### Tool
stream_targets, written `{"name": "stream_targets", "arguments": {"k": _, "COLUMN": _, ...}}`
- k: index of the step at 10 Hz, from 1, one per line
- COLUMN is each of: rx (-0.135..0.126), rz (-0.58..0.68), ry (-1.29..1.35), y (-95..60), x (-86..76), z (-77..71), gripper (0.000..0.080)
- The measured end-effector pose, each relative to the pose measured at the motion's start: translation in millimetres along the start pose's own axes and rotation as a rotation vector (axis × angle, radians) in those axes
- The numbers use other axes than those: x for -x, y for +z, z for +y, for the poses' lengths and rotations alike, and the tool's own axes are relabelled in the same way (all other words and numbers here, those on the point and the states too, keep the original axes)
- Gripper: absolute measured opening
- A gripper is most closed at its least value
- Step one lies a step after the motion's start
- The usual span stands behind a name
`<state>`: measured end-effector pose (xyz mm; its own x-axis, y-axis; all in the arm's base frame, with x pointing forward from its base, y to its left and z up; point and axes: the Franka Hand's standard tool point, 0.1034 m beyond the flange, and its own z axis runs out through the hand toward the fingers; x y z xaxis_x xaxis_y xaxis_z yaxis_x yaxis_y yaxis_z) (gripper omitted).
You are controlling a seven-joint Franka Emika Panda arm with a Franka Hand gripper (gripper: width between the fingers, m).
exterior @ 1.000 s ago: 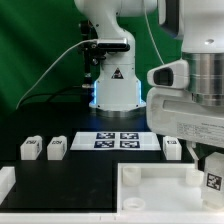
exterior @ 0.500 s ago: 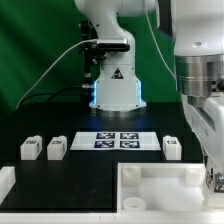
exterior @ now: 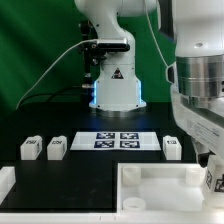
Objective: Assemble one leg
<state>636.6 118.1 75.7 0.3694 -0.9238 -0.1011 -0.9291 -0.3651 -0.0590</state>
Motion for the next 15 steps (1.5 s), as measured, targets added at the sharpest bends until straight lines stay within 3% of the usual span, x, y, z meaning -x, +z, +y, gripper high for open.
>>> {"name": "stream_targets", "arguments": {"k": 1, "rx": 0.0, "rz": 0.0, "ry": -0.107, "y": 0.1, "x": -0.9, "z": 0.3, "gripper": 0.0638}}
{"name": "stream_targets", "arguments": {"k": 4, "rx": 0.012, "rz": 0.01, "ry": -0.457, "y": -0.1, "x": -2.0, "z": 0.9, "gripper": 0.0649}}
{"name": "stream_targets", "arguments": {"k": 5, "rx": 0.065, "rz": 0.033, "ry": -0.71, "y": -3.7, "x": 0.4, "z": -0.4, "gripper": 0.0649}}
{"name": "stream_targets", "arguments": {"k": 7, "rx": 0.093, "rz": 0.026, "ry": -1.033, "y": -4.9, "x": 4.5, "z": -2.2, "gripper": 0.0649}}
{"name": "stream_targets", "arguments": {"k": 8, "rx": 0.089, "rz": 0.027, "ry": -0.985, "y": -4.6, "x": 4.0, "z": -2.1, "gripper": 0.0649}}
{"name": "stream_targets", "arguments": {"k": 10, "rx": 0.089, "rz": 0.027, "ry": -0.98, "y": -4.5, "x": 4.1, "z": -2.1, "gripper": 0.0382}}
{"name": "stream_targets", "arguments": {"k": 11, "rx": 0.085, "rz": 0.03, "ry": -0.86, "y": -4.6, "x": 4.2, "z": -2.1, "gripper": 0.0296}}
{"name": "stream_targets", "arguments": {"k": 15, "rx": 0.071, "rz": 0.048, "ry": -0.332, "y": -2.9, "x": -0.6, "z": -0.1, "gripper": 0.0296}}
